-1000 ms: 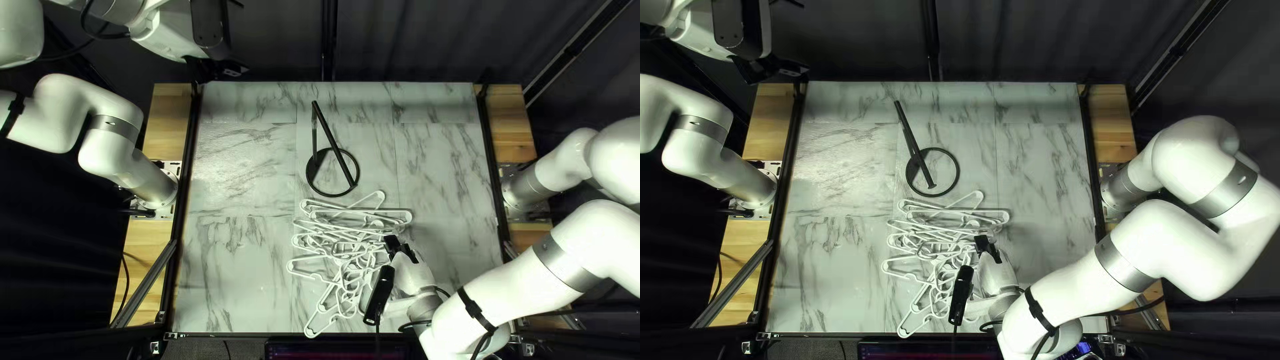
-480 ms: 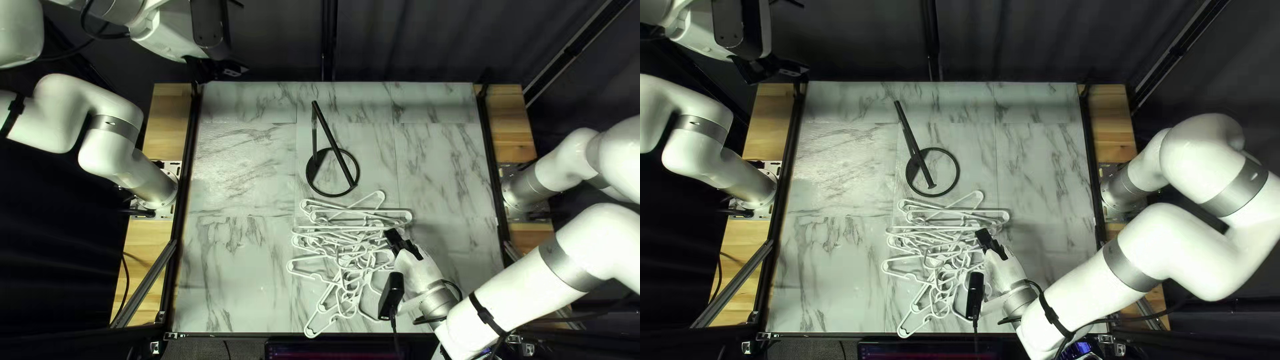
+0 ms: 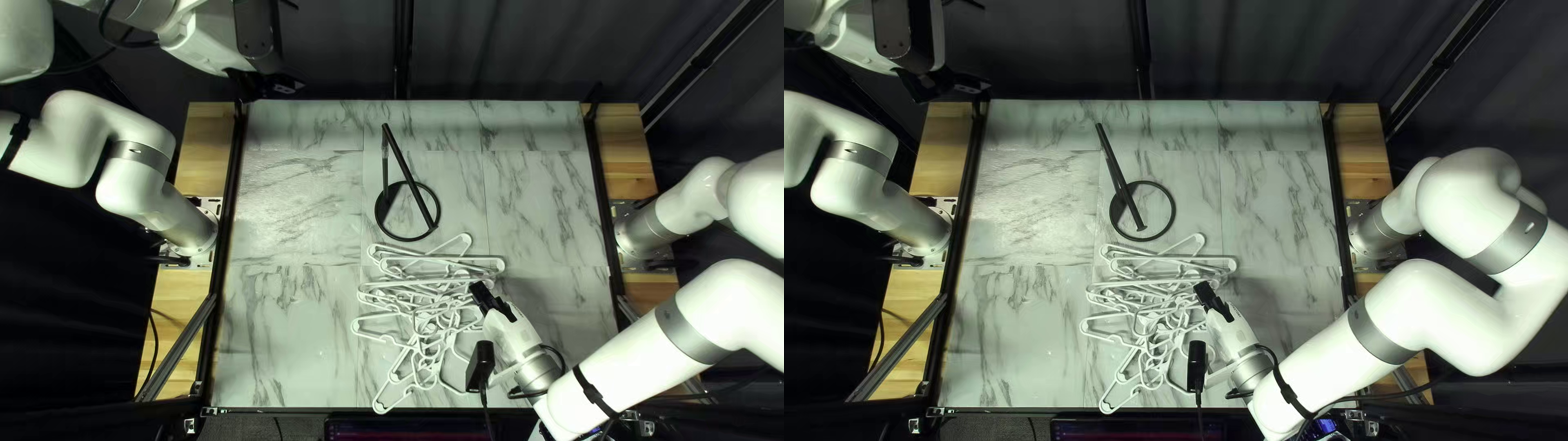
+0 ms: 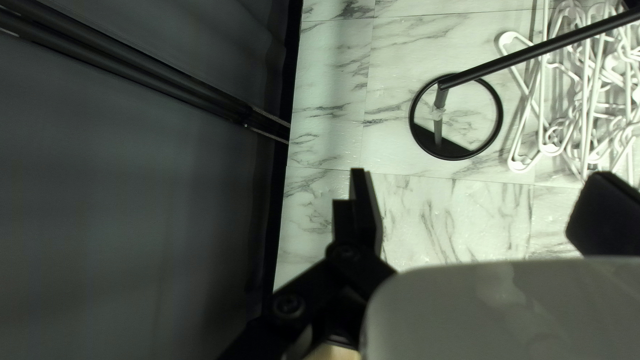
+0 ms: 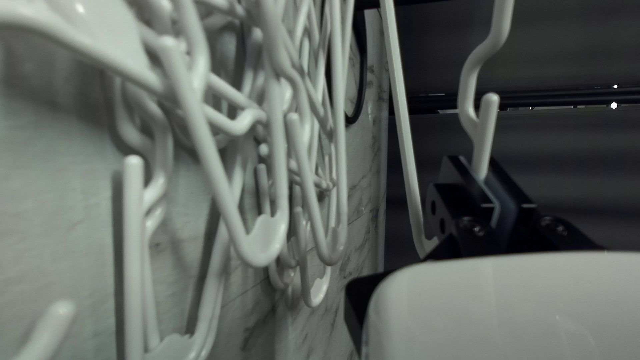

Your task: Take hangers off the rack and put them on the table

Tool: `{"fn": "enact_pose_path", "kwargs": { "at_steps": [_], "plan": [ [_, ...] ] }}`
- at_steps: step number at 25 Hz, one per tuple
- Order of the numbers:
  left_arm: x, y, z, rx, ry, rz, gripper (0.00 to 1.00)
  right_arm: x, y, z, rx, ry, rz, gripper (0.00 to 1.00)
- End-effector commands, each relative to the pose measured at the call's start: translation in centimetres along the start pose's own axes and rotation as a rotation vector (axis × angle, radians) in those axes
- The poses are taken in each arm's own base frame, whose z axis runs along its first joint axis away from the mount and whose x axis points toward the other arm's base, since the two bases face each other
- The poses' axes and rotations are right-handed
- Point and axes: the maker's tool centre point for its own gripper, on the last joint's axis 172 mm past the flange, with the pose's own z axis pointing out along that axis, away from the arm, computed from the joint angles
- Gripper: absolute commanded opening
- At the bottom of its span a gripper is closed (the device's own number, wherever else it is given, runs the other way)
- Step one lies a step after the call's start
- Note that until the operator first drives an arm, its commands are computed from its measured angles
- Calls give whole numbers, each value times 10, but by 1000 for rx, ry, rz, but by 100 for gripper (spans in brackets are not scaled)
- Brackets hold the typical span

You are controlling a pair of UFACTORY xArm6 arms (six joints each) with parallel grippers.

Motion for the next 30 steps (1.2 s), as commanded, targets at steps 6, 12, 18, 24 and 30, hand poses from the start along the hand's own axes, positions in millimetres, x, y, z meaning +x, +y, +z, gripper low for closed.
{"fn": "enact_pose_path", "kwargs": {
  "at_steps": [6, 12, 18, 24, 30],
  "plan": [
    [0, 0, 0, 0, 0, 0, 100, 2, -4, 0, 31, -8, 8, 100],
    [0, 0, 0, 0, 0, 0, 100, -4, 0, -7, 149, -28, 16, 100],
    [0, 0, 0, 0, 0, 0, 100, -12, 19, -12, 307, 4, 91, 100],
    [0, 0, 0, 0, 0, 0, 100, -14, 19, -16, 413, 41, 167, 100],
    [0, 0, 0, 0, 0, 0, 100, -16, 10, -31, 473, 100, 213, 100]
  ]
}}
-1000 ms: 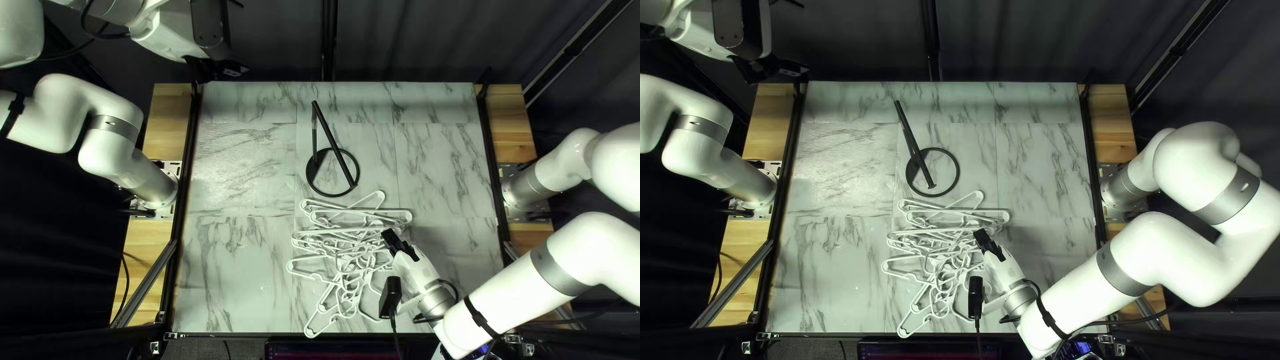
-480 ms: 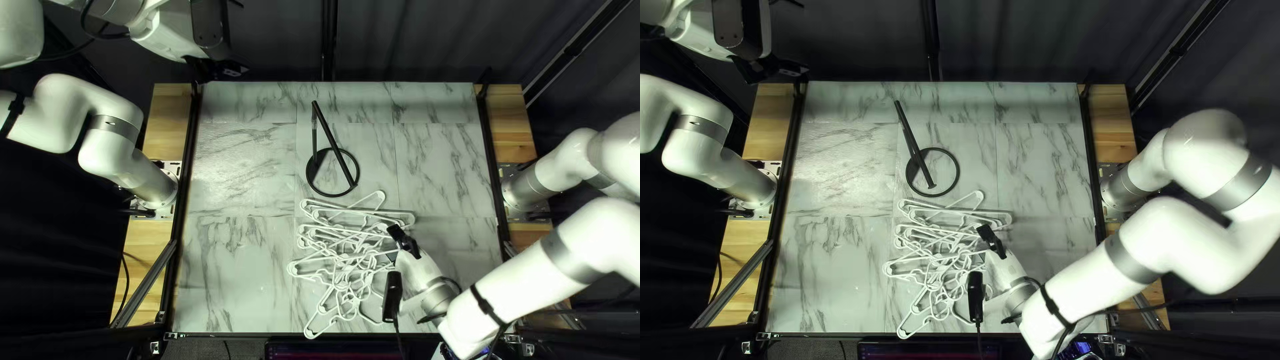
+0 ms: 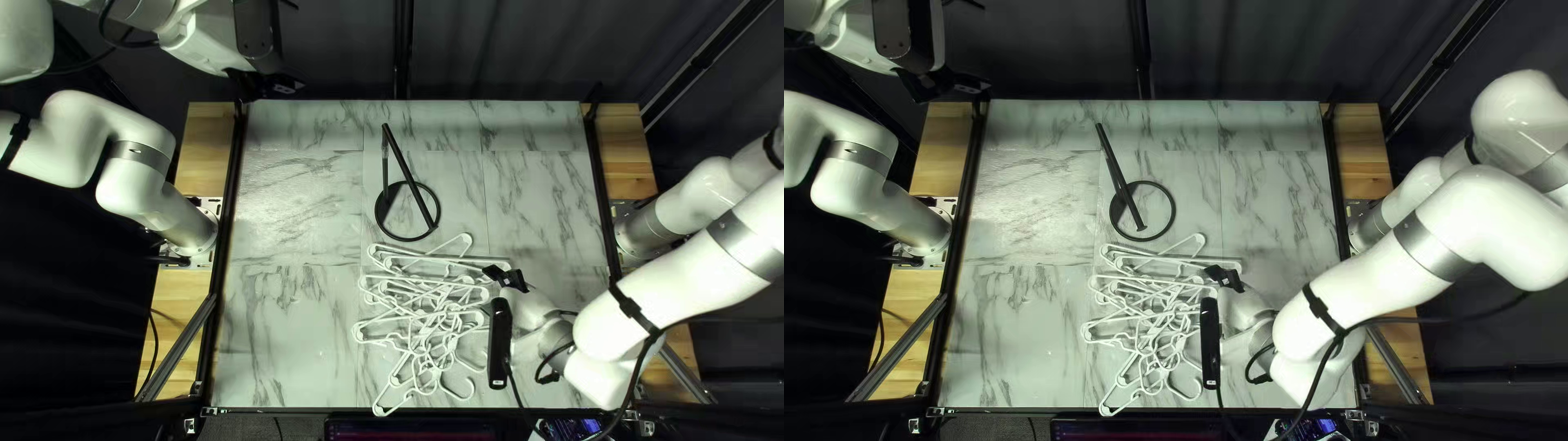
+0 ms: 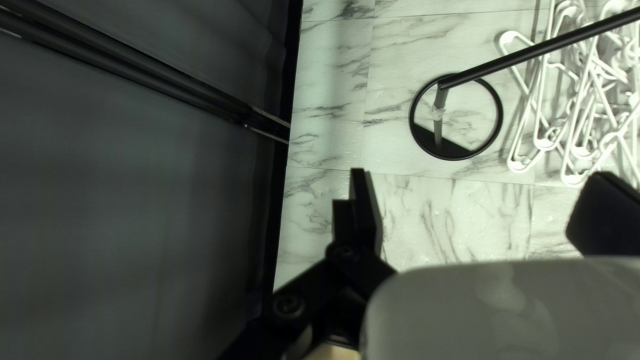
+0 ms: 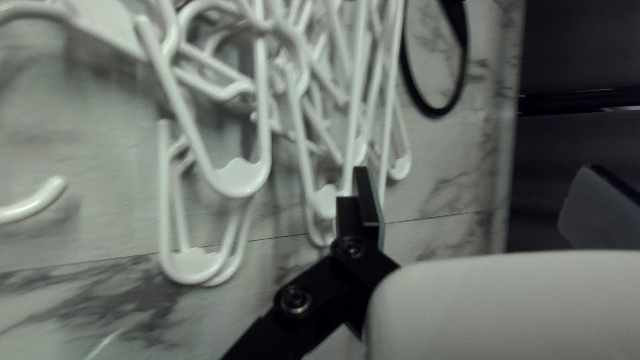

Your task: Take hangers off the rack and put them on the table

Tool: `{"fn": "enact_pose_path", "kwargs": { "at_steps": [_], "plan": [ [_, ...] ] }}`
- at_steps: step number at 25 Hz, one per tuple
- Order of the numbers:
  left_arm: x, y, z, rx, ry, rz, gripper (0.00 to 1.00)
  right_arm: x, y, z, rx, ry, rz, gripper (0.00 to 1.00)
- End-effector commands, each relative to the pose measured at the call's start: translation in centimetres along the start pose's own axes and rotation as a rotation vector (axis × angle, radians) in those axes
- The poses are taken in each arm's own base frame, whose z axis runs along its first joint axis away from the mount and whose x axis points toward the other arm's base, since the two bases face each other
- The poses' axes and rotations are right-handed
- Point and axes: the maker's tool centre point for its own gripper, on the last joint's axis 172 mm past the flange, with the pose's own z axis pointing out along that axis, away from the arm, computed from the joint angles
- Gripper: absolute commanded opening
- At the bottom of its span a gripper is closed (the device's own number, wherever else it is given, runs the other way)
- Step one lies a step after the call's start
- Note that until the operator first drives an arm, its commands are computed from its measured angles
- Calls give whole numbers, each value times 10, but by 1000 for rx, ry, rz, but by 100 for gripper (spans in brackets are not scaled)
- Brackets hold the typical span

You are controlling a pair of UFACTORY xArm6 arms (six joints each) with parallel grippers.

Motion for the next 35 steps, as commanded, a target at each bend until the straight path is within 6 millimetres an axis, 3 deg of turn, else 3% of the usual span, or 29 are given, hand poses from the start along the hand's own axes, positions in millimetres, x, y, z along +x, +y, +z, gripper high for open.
{"fn": "enact_pose_path", "kwargs": {
  "at_steps": [1, 3, 7, 9, 20, 21, 26, 31, 35],
  "plan": [
    [0, 0, 0, 0, 0, 0, 100, 1, -3, -15, 41, 51, 30, 100],
    [0, 0, 0, 0, 0, 0, 100, 2, 10, -27, 60, 55, 37, 100],
    [0, 0, 0, 0, 0, 0, 100, -7, 77, -61, 123, 45, 66, 100],
    [0, 0, 0, 0, 0, 0, 100, -8, 100, -70, 145, 36, 87, 100],
    [0, 0, 0, 0, 0, 0, 100, -8, 100, -70, 145, 36, 87, 100],
    [0, 0, 0, 0, 0, 0, 100, -4, 108, -76, 150, 30, 76, 100],
    [0, 0, 0, 0, 0, 0, 100, 4, 178, -115, 267, 9, 87, 100],
    [0, 0, 0, 0, 0, 0, 100, -17, 246, -138, 384, 29, 128, 100],
    [0, 0, 0, 0, 0, 0, 100, -31, 285, -150, 432, 44, 190, 100]
  ]
}}
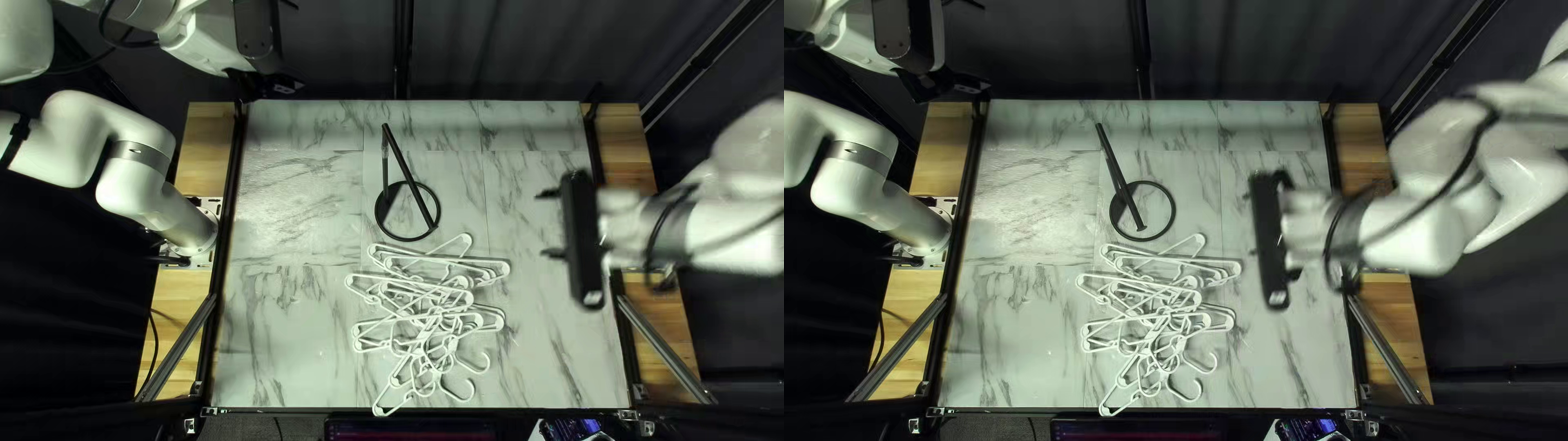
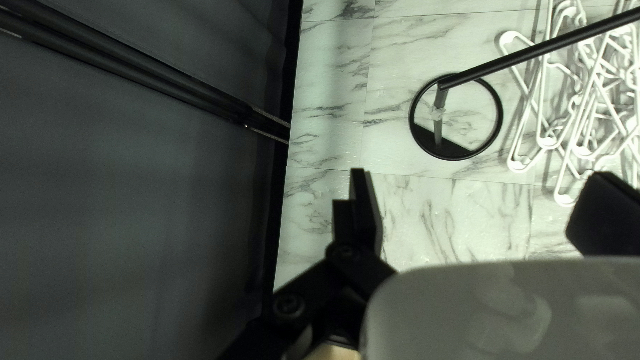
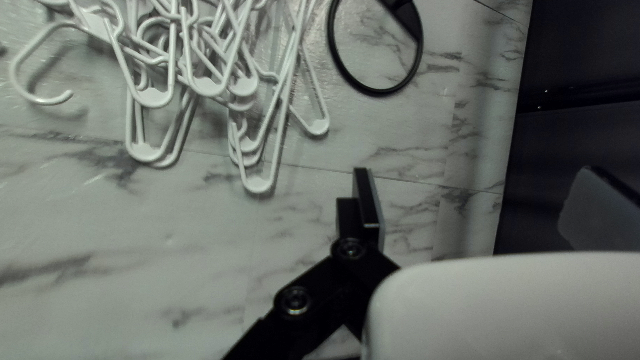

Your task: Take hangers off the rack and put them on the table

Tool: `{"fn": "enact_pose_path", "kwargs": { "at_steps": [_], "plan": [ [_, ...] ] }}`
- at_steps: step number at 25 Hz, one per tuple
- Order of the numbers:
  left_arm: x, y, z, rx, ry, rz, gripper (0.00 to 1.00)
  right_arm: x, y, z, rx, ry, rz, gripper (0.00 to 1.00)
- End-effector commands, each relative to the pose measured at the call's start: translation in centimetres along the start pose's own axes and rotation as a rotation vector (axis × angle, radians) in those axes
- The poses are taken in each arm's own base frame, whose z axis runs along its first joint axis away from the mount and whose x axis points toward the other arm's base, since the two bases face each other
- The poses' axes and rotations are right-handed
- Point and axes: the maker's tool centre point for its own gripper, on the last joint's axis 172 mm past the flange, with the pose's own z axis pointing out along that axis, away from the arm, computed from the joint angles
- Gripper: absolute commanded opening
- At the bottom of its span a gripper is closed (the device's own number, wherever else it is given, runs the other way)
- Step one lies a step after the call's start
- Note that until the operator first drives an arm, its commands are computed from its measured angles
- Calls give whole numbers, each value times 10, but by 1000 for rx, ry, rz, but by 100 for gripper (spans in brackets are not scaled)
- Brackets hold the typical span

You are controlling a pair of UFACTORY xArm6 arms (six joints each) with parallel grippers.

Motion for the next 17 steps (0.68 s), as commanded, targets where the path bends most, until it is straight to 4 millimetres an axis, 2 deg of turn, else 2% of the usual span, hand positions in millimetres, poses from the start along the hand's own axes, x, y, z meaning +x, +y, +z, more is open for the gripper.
{"fn": "enact_pose_path", "kwargs": {
  "at_steps": [1, 17],
  "plan": [
    [0, 0, 0, 0, 0, 0, 100, -10, 39, -32, 56, 20, 86, 100],
    [0, 0, 0, 0, 0, 0, 100, -10, 39, -32, 56, 20, 86, 100]
  ]
}}
